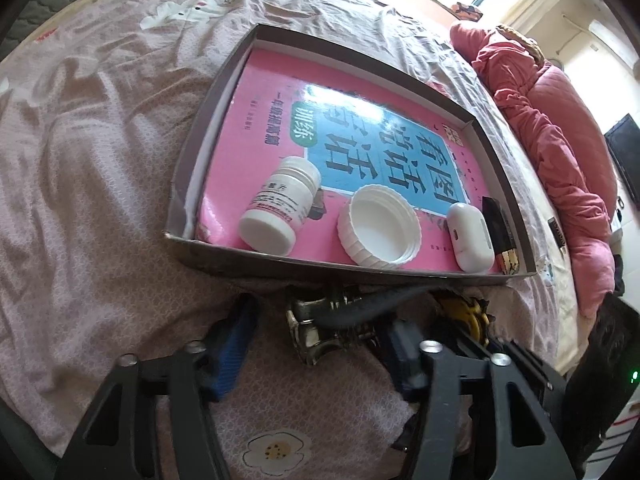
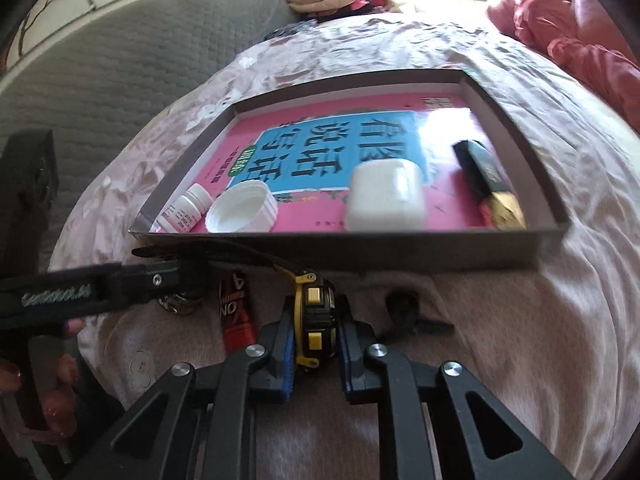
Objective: Organize rigid objects
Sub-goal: 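Grasp the silver metal fitting with the left tool while the right tool grasps the yellow tape measure, then lift the metal fitting with the left tool while the right tool lifts the tape measure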
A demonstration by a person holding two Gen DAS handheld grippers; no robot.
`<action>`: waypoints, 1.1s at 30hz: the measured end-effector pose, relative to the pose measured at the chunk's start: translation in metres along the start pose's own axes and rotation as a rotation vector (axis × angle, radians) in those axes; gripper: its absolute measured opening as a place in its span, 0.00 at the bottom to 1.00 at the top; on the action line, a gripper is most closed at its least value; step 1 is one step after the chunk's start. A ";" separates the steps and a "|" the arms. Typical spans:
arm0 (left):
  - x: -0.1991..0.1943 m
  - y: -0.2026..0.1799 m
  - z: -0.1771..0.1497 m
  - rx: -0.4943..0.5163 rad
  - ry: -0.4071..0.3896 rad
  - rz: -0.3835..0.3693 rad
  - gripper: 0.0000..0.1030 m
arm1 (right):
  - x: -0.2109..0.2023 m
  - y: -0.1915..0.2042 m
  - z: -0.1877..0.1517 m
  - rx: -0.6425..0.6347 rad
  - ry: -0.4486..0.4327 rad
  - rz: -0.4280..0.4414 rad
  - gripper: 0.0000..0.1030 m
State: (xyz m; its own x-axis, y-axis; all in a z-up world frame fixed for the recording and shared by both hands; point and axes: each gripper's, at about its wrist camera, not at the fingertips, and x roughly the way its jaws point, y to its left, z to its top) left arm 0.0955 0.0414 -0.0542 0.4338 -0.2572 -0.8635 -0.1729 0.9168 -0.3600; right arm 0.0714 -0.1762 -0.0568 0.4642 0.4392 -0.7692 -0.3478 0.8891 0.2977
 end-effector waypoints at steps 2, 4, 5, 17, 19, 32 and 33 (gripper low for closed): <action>0.002 0.000 0.000 -0.003 0.010 -0.009 0.51 | -0.004 -0.002 -0.004 0.014 -0.004 -0.001 0.17; 0.004 -0.002 -0.001 -0.002 0.017 -0.022 0.44 | -0.007 -0.003 -0.007 0.023 -0.003 -0.004 0.17; 0.004 -0.003 -0.002 0.005 0.021 -0.024 0.40 | -0.007 -0.003 -0.008 0.027 -0.005 -0.004 0.17; -0.003 -0.007 -0.008 0.057 0.034 -0.037 0.33 | -0.009 -0.009 -0.014 0.064 0.017 -0.012 0.17; -0.007 -0.009 -0.010 0.079 0.030 -0.029 0.33 | -0.010 -0.008 -0.015 0.067 0.018 -0.016 0.17; -0.029 -0.009 -0.020 0.114 0.001 -0.052 0.33 | -0.027 -0.013 -0.023 0.121 0.007 -0.049 0.17; -0.029 -0.010 -0.021 0.116 -0.002 -0.053 0.33 | -0.028 -0.015 -0.024 0.131 0.008 -0.052 0.17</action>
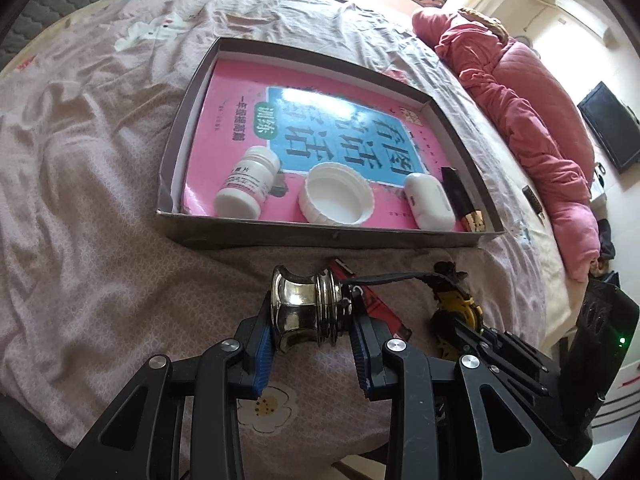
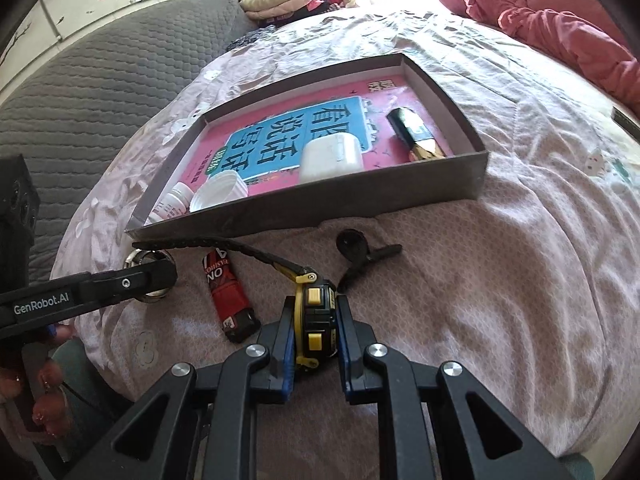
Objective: Organize rigid objects
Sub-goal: 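Lift the metal fitting with the left tool while the right tool lifts the tape measure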
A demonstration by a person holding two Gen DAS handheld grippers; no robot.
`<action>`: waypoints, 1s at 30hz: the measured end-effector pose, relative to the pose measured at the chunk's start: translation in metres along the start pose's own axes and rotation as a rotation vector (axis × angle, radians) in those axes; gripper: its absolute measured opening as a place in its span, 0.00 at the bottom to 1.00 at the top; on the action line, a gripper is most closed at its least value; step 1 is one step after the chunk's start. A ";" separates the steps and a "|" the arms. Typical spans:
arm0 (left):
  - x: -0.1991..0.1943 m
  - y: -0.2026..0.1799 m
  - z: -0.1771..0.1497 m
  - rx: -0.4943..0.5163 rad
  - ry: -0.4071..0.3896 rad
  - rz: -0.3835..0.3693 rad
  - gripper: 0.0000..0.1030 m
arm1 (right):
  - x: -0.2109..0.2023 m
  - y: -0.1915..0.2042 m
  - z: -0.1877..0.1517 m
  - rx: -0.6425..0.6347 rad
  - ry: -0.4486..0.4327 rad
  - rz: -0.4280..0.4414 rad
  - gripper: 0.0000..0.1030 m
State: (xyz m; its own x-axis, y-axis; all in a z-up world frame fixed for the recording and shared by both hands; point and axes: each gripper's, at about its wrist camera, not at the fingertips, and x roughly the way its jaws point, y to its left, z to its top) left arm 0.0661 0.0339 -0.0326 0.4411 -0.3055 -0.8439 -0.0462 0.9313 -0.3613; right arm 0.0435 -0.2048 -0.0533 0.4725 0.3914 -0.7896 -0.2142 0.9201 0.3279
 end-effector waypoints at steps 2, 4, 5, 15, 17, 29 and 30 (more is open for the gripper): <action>-0.002 -0.001 -0.001 -0.002 -0.002 -0.002 0.33 | -0.003 -0.002 -0.001 0.012 -0.004 -0.011 0.17; -0.005 -0.002 -0.002 -0.001 -0.006 -0.006 0.33 | -0.008 -0.006 -0.002 0.028 -0.010 -0.020 0.17; -0.007 -0.002 -0.002 0.000 -0.008 -0.009 0.33 | -0.010 -0.007 -0.003 0.036 -0.012 -0.023 0.17; -0.026 -0.013 -0.003 0.042 -0.046 -0.011 0.33 | -0.032 -0.013 -0.002 0.086 -0.071 -0.016 0.17; -0.028 -0.015 -0.004 0.050 -0.052 -0.010 0.33 | -0.038 -0.013 -0.001 0.097 -0.088 -0.007 0.17; -0.048 -0.009 0.003 0.049 -0.099 -0.012 0.33 | -0.059 -0.014 0.014 0.125 -0.162 0.015 0.17; -0.050 -0.009 0.004 0.047 -0.103 -0.011 0.33 | -0.061 -0.013 0.016 0.122 -0.168 0.014 0.17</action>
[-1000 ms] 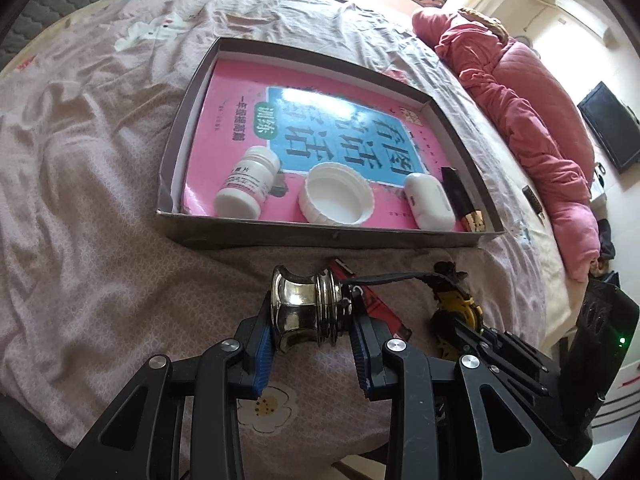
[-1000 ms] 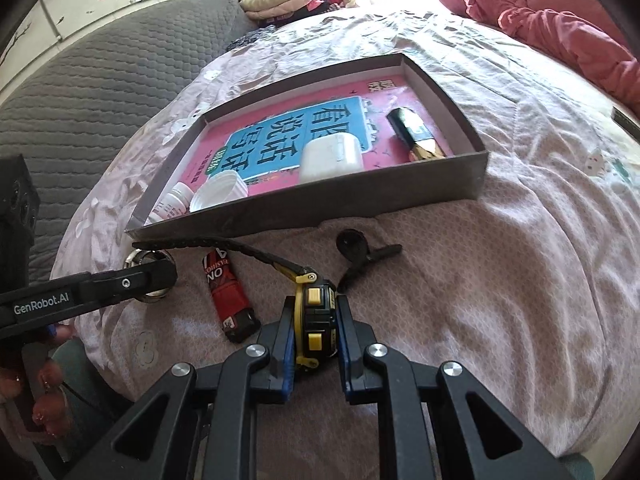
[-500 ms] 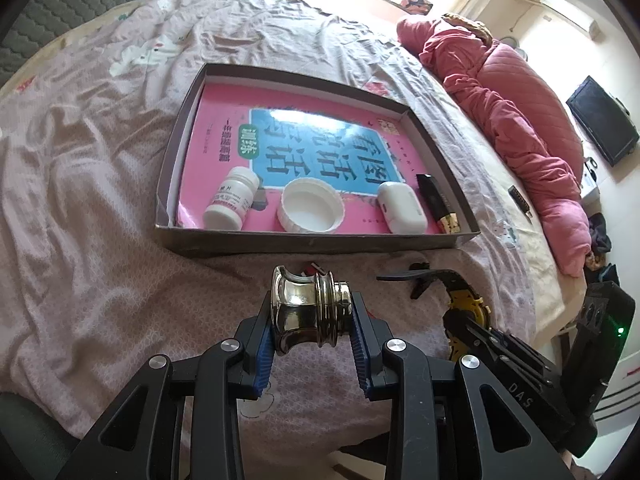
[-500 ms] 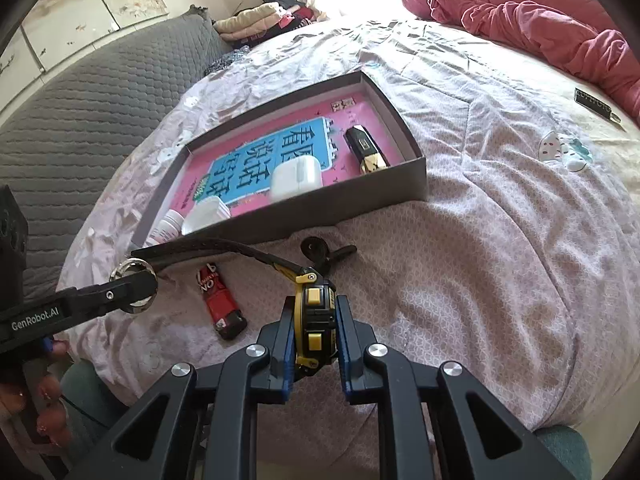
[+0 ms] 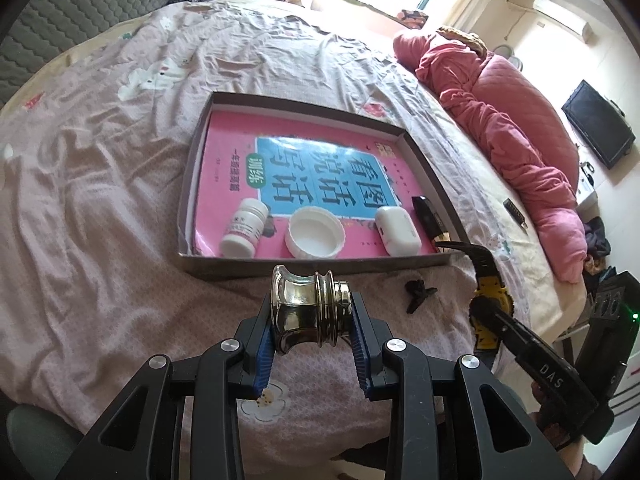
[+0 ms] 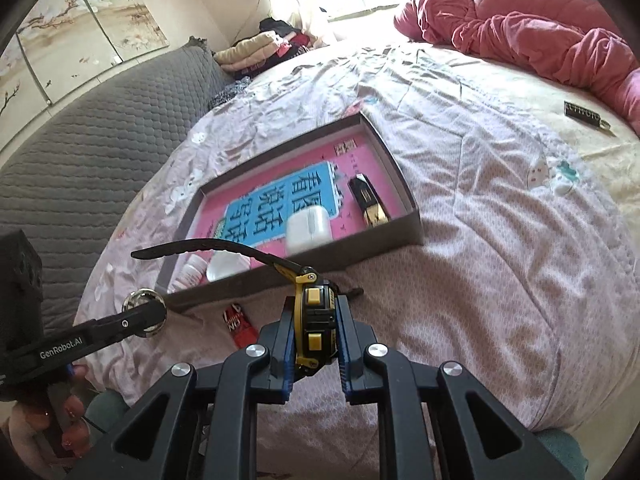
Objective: Organize rigid objects
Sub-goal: 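Lift the metal fitting with the left tool while the right tool lifts the tape measure, then carry the metal fitting over the tray with the left tool while the right tool carries the tape measure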
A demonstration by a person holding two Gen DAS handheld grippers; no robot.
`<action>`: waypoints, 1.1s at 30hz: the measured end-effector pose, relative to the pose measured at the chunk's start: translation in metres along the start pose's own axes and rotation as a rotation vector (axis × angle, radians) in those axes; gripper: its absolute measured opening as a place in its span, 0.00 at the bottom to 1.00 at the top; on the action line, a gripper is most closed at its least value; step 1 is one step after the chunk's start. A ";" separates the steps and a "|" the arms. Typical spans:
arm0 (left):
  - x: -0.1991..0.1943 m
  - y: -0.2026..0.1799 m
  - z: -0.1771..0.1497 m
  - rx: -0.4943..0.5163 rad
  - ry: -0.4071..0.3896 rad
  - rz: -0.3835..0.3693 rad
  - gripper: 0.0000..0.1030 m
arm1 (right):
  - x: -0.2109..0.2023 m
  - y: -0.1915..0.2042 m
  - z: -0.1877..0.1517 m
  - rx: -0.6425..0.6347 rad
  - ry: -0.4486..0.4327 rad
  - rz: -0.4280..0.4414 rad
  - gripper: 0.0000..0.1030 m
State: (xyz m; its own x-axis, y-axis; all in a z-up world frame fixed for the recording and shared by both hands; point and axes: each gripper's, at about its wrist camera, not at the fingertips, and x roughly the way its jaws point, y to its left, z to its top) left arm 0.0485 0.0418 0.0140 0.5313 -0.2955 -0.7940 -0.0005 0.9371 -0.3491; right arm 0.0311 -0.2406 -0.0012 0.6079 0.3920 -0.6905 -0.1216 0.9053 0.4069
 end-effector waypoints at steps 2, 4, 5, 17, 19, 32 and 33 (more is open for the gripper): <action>-0.002 0.001 0.002 -0.004 -0.006 0.000 0.33 | -0.003 0.002 0.003 -0.005 -0.015 0.002 0.17; -0.004 0.001 0.005 -0.006 -0.013 -0.002 0.33 | -0.005 0.004 0.006 -0.009 -0.023 0.003 0.17; -0.005 0.000 0.006 -0.004 -0.017 -0.004 0.33 | -0.006 0.004 0.008 -0.009 -0.027 0.005 0.17; -0.001 -0.003 0.022 -0.007 -0.033 -0.006 0.33 | -0.009 0.007 0.032 -0.017 -0.074 -0.001 0.17; 0.003 -0.002 0.024 -0.004 -0.030 0.000 0.33 | -0.009 0.008 0.036 -0.020 -0.082 -0.002 0.17; 0.022 -0.005 0.045 -0.002 -0.021 -0.008 0.33 | 0.000 0.015 0.061 -0.043 -0.111 -0.010 0.17; 0.024 -0.007 0.048 0.000 -0.020 -0.007 0.33 | 0.001 0.015 0.063 -0.044 -0.113 -0.010 0.17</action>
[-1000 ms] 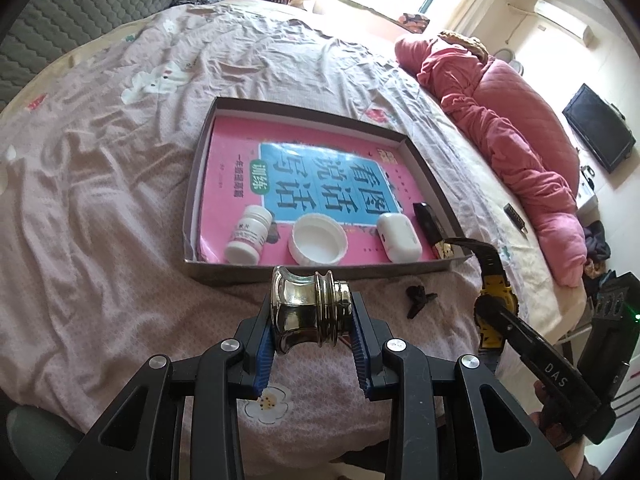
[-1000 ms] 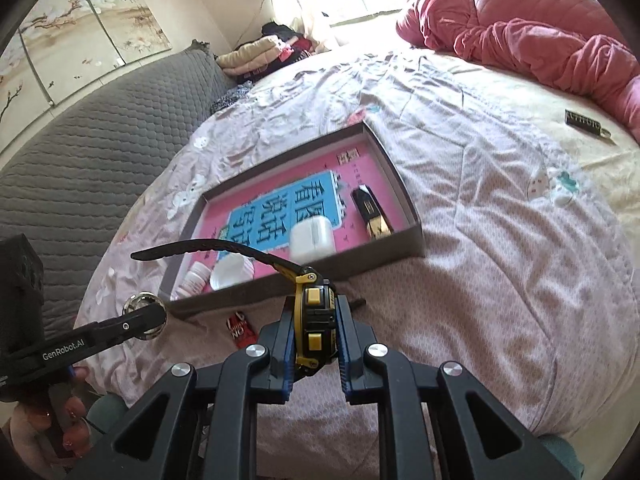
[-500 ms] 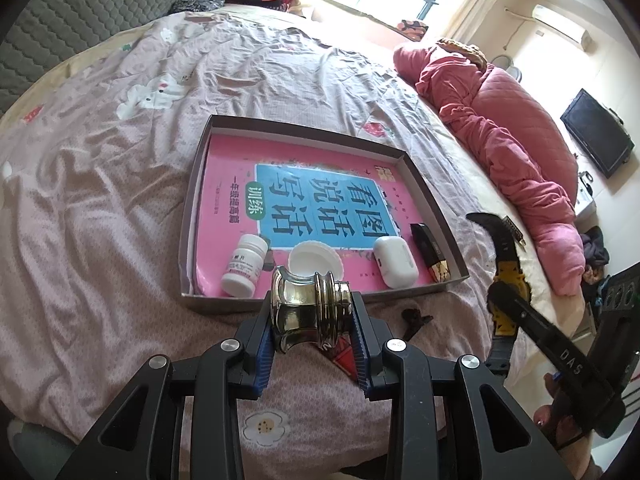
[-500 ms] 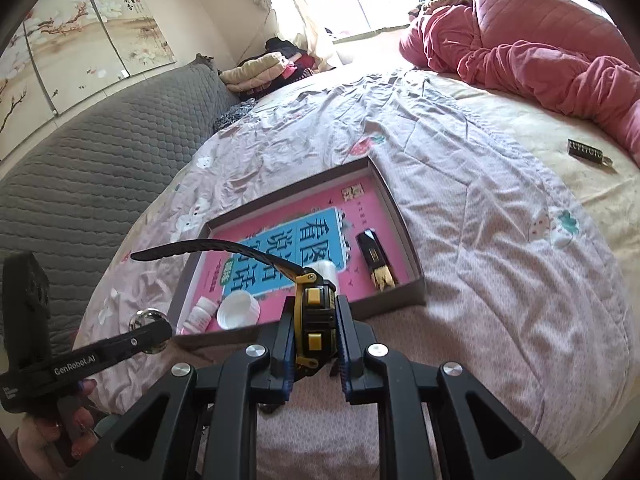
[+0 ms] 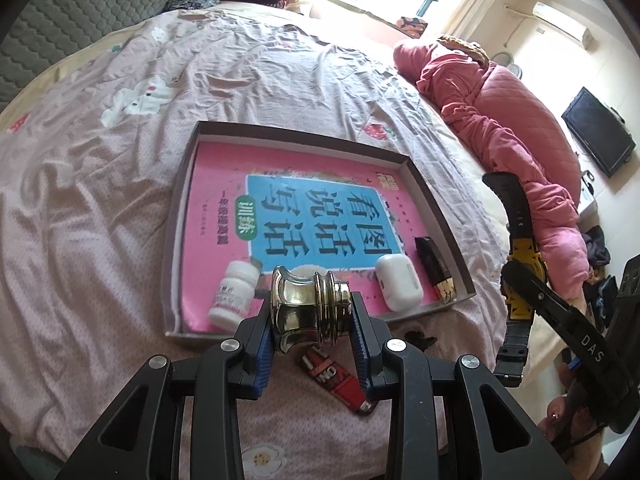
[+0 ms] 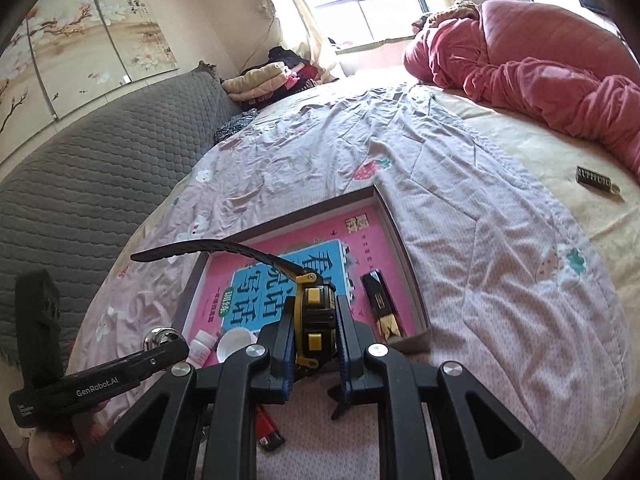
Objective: Organize rigid objects
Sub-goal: 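Carry the metal fitting over the tray with the left tool while the right tool carries the tape measure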
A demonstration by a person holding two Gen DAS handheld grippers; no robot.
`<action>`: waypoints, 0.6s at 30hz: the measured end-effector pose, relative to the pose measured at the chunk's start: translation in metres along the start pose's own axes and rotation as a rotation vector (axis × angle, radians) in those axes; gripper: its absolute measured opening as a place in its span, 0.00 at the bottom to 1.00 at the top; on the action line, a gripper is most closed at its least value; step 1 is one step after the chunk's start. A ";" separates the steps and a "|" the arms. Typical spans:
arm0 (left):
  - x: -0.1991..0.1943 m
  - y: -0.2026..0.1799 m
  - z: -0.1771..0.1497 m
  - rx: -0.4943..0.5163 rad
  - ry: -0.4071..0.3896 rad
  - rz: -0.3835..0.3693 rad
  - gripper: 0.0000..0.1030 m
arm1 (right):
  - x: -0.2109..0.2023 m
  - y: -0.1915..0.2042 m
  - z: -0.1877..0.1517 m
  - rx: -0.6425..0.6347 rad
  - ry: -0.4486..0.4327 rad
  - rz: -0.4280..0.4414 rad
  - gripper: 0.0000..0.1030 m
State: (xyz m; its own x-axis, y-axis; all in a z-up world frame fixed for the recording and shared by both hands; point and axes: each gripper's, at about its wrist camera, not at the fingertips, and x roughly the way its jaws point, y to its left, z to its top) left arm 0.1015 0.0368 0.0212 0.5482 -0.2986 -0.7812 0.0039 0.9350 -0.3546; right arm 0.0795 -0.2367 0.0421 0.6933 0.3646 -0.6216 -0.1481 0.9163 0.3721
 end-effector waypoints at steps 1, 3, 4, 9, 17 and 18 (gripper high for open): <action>0.002 -0.001 0.001 0.000 0.001 -0.002 0.33 | 0.001 0.001 0.002 0.001 -0.001 0.002 0.17; 0.005 -0.003 0.004 0.002 0.001 -0.009 0.33 | 0.003 0.001 0.006 -0.001 -0.006 0.001 0.17; 0.007 -0.005 0.005 0.005 0.003 -0.009 0.33 | 0.004 0.001 0.009 0.000 -0.007 -0.001 0.17; 0.018 -0.009 0.009 0.013 0.014 -0.013 0.33 | 0.010 -0.001 0.017 0.001 -0.011 -0.007 0.17; 0.034 -0.009 0.008 0.015 0.039 -0.014 0.33 | 0.021 -0.007 0.023 0.016 -0.006 -0.020 0.17; 0.036 -0.008 0.008 0.016 0.043 -0.012 0.33 | 0.023 -0.007 0.024 0.014 -0.005 -0.023 0.17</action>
State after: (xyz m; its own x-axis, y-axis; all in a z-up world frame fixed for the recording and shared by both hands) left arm 0.1281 0.0198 0.0005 0.5113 -0.3177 -0.7985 0.0238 0.9341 -0.3563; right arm 0.1132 -0.2386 0.0414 0.7002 0.3421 -0.6267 -0.1218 0.9221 0.3673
